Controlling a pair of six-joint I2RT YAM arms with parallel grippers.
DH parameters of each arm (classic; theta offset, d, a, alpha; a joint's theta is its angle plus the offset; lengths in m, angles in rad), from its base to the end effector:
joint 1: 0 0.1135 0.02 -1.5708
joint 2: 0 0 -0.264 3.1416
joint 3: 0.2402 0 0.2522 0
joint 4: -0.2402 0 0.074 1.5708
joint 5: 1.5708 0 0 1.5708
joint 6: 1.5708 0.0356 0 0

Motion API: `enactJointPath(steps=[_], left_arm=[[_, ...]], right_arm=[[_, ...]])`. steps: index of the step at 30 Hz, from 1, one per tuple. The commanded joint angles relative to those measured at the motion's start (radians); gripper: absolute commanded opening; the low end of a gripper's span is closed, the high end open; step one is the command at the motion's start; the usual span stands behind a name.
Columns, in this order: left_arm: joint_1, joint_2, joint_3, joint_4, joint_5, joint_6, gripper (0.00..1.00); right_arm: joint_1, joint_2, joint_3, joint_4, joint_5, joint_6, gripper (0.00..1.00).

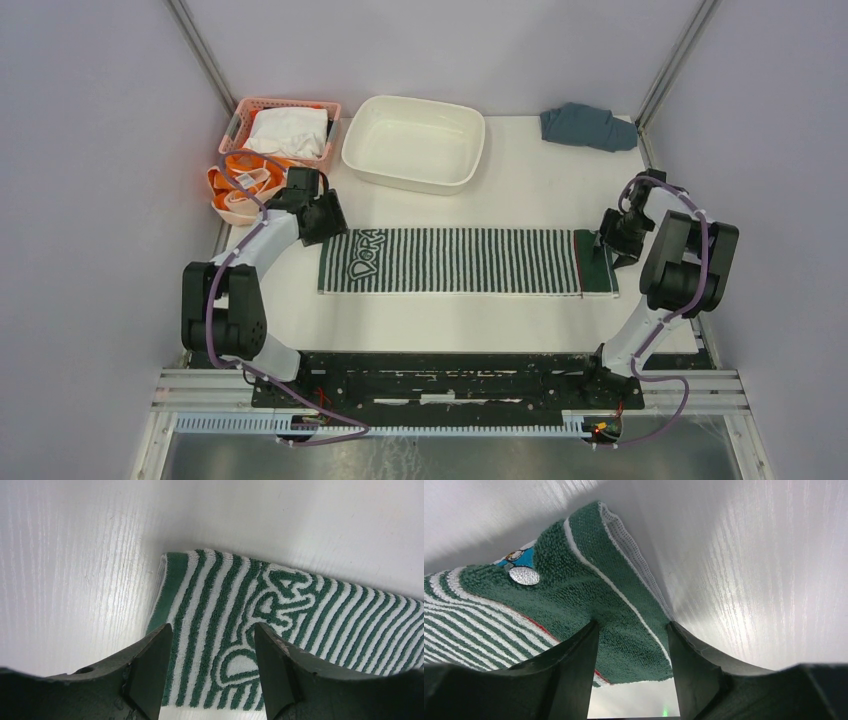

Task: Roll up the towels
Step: Fold the towel at the center of the board.

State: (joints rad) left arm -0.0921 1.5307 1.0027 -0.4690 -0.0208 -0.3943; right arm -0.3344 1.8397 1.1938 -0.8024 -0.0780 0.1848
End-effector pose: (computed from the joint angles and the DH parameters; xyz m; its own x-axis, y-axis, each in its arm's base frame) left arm 0.3095 -0.0278 0.2137 -0.8031 -0.3115 -0.5079 -0.2467 0.9498 -0.1924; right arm 0.3176 -0.1074 0.1598 -0.8631 0.4938 -0.1059 0.4851 0.8689 0.0985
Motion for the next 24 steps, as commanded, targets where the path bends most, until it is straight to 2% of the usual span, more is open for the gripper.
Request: enactJointPath(steps=[1,9,14,24], left_arm=[[-0.003,-0.043,-0.005,0.029,-0.008,0.048,0.69],[-0.003,-0.057,-0.003,0.025,-0.018,0.057,0.69],[-0.003,-0.060,0.000,0.023,-0.023,0.060,0.69],[-0.003,-0.072,0.001,0.018,-0.036,0.064,0.69]], right_arm=[[0.003,-0.053,0.022,0.002,0.032,-0.036,0.62],[0.005,-0.084,0.059,-0.011,0.070,-0.126,0.63],[0.017,-0.018,0.074,-0.026,0.010,-0.177,0.63],[0.025,0.081,0.011,0.015,0.032,-0.169,0.61]])
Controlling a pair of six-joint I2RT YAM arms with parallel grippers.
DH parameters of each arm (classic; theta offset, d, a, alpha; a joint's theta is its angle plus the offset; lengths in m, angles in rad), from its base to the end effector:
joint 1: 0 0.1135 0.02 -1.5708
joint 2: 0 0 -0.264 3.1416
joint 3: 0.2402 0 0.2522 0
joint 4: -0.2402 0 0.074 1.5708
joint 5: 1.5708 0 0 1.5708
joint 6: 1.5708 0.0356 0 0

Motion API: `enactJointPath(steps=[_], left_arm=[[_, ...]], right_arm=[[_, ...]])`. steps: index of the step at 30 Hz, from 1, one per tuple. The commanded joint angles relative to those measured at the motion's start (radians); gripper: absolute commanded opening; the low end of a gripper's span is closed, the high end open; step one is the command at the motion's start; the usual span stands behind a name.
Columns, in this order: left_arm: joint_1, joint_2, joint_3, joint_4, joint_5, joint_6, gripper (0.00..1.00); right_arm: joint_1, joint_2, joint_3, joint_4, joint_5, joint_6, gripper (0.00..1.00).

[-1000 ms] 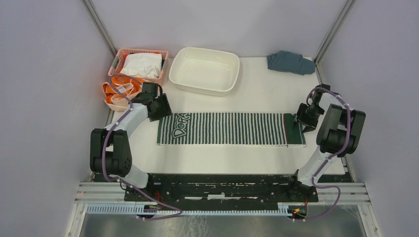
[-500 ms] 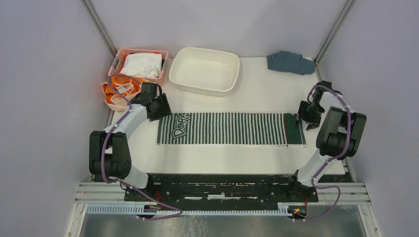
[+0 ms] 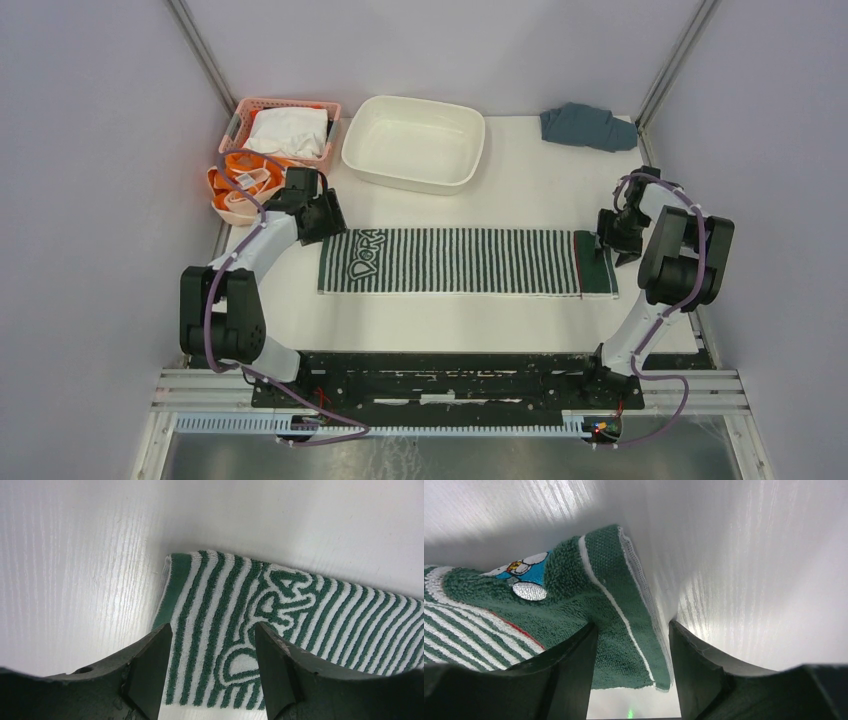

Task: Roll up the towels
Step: Fold the towel at the center of the board.

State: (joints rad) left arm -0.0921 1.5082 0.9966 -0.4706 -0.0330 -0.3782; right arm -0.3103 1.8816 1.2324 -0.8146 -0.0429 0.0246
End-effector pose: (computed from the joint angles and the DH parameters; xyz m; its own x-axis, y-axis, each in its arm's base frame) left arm 0.3061 -0.0271 0.2182 -0.7969 -0.2970 -0.5261 -0.2373 0.9547 -0.1795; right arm 0.3279 -0.1035 0.1556 -0.9391 0.3270 -0.1057 0.3239 0.9450 0.0452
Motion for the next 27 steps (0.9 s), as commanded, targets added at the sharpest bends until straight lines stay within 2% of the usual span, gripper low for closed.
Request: enactJointPath(steps=[1,6,10,17,21,27], left_arm=[[-0.003,-0.051,0.007,0.021,-0.022,0.048,0.69],[-0.003,-0.053,0.007,0.023,-0.018,0.050,0.70],[-0.004,-0.059,0.007,0.021,-0.019,0.051,0.70],[-0.002,-0.070,0.004,0.023,-0.018,0.053,0.70],[-0.003,-0.075,0.002,0.025,-0.008,0.051,0.71],[-0.003,-0.078,0.001,0.030,0.037,0.046,0.71]], right_arm=[[0.001,0.044,-0.031,0.030,-0.007,-0.008,0.61],[0.006,0.053,-0.053,0.044,-0.017,-0.003,0.51],[0.006,0.060,-0.043,0.033,-0.018,-0.002,0.30],[0.013,0.060,-0.035,0.026,0.031,0.011,0.01],[0.018,0.026,0.006,0.001,0.126,0.029,0.01],[0.019,-0.009,0.124,-0.070,0.397,0.032,0.01]])
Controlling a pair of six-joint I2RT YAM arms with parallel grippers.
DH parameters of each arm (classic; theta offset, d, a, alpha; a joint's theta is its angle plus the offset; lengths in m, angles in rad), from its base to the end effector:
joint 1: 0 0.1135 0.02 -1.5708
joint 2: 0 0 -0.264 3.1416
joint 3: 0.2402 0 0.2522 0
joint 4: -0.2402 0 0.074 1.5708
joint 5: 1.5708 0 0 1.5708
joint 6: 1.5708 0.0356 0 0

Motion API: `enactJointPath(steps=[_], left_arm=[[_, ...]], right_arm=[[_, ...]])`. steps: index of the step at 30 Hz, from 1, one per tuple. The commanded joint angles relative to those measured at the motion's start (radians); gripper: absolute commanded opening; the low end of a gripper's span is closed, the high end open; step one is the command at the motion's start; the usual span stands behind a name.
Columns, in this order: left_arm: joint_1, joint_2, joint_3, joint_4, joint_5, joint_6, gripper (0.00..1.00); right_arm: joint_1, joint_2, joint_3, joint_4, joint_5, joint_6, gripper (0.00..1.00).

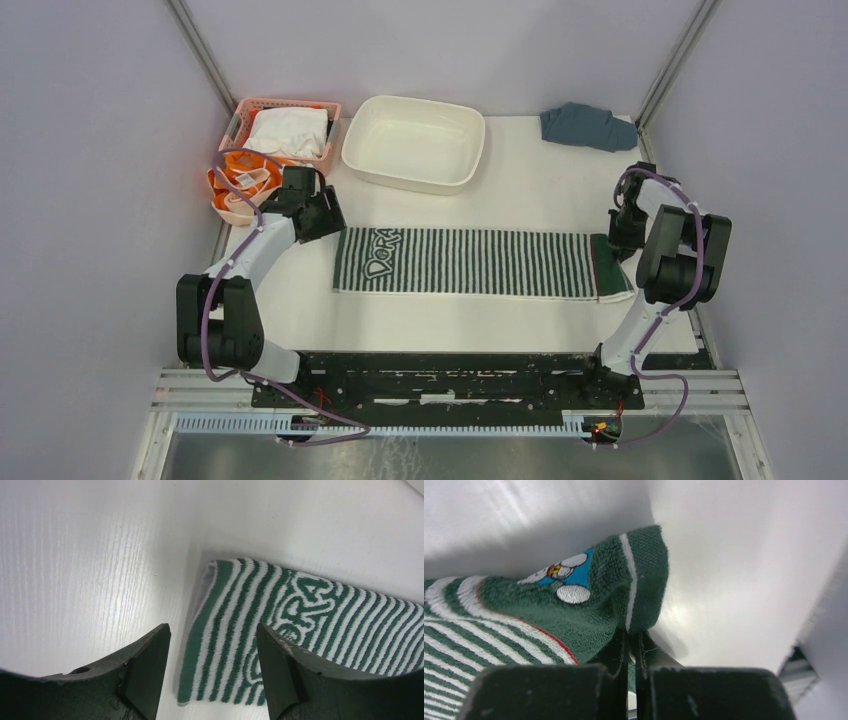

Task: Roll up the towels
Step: Fold the towel at the center of the board.

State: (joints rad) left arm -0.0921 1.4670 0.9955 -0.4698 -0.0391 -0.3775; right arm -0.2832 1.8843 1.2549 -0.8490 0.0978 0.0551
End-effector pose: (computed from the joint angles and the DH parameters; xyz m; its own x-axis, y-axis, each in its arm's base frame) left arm 0.3015 -0.0264 0.2297 -0.7737 -0.2984 -0.5589 -0.2325 0.9543 -0.1876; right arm 0.3301 -0.0997 0.1600 -0.9388 0.3303 -0.0975 0.3390 0.9363 -0.0920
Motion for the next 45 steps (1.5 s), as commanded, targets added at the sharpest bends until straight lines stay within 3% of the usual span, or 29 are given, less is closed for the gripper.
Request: enactJointPath(steps=[1,6,9,17,22,29,45], left_arm=[[-0.003,-0.037,0.001,0.034,0.058,0.043,0.71],[-0.008,-0.035,-0.008,0.042,0.116,0.035,0.73],[-0.024,-0.034,-0.011,0.042,0.151,0.029,0.75],[-0.055,0.016,-0.075,0.111,0.316,-0.063,0.77],[-0.078,0.085,-0.088,0.156,0.392,-0.111,0.75],[-0.115,0.164,-0.107,0.197,0.424,-0.147,0.63],[-0.150,0.222,-0.156,0.247,0.452,-0.204,0.29]], right_arm=[[-0.009,-0.008,0.131,-0.052,0.298,-0.003,0.01],[-0.016,0.007,0.248,-0.123,0.533,0.022,0.00],[-0.019,0.010,0.298,-0.170,0.593,0.047,0.01],[0.041,-0.097,0.294,-0.258,0.189,0.100,0.00],[0.158,-0.167,0.263,-0.277,-0.026,0.171,0.01],[0.375,-0.203,0.268,-0.263,-0.162,0.294,0.01],[0.831,-0.041,0.472,-0.269,-0.068,0.609,0.01]])
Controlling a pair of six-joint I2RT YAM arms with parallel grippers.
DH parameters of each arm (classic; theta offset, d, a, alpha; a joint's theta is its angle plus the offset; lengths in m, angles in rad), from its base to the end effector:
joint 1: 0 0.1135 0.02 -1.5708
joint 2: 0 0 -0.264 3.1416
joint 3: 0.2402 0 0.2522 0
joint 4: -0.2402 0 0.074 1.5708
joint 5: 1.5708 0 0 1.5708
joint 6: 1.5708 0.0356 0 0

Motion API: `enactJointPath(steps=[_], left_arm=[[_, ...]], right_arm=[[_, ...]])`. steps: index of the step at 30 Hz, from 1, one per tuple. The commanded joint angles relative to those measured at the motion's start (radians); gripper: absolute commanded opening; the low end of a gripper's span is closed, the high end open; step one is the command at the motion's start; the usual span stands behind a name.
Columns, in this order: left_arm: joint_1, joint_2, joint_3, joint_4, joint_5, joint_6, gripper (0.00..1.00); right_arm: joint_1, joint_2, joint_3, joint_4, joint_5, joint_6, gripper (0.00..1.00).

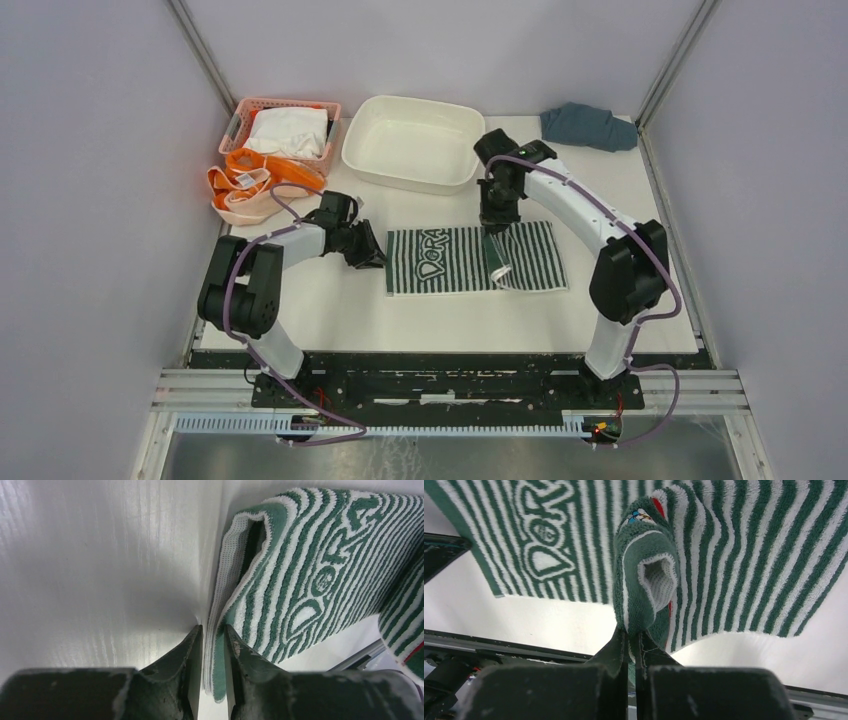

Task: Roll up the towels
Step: Fold the towel at the center of the board.

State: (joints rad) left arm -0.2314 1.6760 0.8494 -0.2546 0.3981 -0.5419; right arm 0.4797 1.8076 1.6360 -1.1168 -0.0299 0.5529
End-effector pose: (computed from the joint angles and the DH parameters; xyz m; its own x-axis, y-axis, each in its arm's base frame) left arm 0.2966 -0.0841 0.1422 -0.9365 -0.2678 -0.2264 -0.1099 0.8373 -0.5357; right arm 0.3225 0.1690 0.2822 -0.9712 0.0865 -0.2221 0.0486 0.9841 0.1708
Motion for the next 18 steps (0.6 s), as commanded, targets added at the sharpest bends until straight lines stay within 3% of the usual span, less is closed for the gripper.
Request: enactJointPath(steps=[1,9,18], left_arm=[[-0.013,0.013,-0.010,0.032,0.014,-0.039,0.27],[-0.037,0.013,-0.012,0.033,0.011,-0.039,0.16],[-0.053,0.006,-0.014,0.034,0.002,-0.040,0.14]], right_arm=[[0.089,0.051,0.102,-0.002,0.076,0.129,0.01],[0.226,0.168,0.250,0.015,0.152,0.243,0.01],[0.310,0.266,0.370,0.028,0.202,0.298,0.03]])
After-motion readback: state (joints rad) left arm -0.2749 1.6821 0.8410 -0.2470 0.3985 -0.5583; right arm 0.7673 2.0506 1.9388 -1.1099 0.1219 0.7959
